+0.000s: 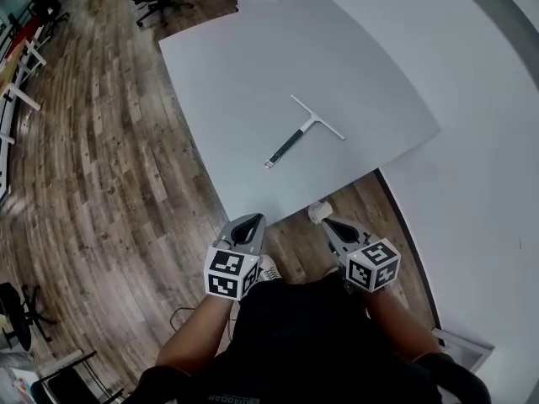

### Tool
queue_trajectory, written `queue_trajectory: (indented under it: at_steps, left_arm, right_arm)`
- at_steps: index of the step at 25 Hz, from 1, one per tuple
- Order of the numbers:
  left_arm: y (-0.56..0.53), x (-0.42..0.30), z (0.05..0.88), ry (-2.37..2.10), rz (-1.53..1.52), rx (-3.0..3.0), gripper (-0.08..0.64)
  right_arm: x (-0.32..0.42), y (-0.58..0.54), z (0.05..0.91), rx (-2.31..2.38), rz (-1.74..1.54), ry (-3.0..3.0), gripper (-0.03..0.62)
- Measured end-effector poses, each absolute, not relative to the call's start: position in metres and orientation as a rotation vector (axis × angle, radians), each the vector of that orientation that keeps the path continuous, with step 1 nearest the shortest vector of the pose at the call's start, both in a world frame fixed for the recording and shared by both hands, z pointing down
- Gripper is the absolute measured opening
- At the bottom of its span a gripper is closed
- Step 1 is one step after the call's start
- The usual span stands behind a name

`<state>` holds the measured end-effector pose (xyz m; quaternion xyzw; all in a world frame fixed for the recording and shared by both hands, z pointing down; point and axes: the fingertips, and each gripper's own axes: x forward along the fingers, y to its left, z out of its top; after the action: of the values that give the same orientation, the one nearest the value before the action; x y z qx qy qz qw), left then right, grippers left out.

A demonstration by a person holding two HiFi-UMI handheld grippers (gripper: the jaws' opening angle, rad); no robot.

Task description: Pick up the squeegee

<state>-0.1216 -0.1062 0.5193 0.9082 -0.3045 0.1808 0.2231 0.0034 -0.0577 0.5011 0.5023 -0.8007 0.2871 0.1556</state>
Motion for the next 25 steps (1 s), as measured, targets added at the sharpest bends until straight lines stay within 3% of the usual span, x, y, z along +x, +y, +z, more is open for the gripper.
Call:
queue_trajectory:
  at_steps: [25]
  left_arm:
    - [-0.107,-0.194,0.533,-1.102,0.413,2.374,0.006]
  right_arm:
    - [-0.044,-0.103,0.506,1.257,0.759,-2.365,0.006]
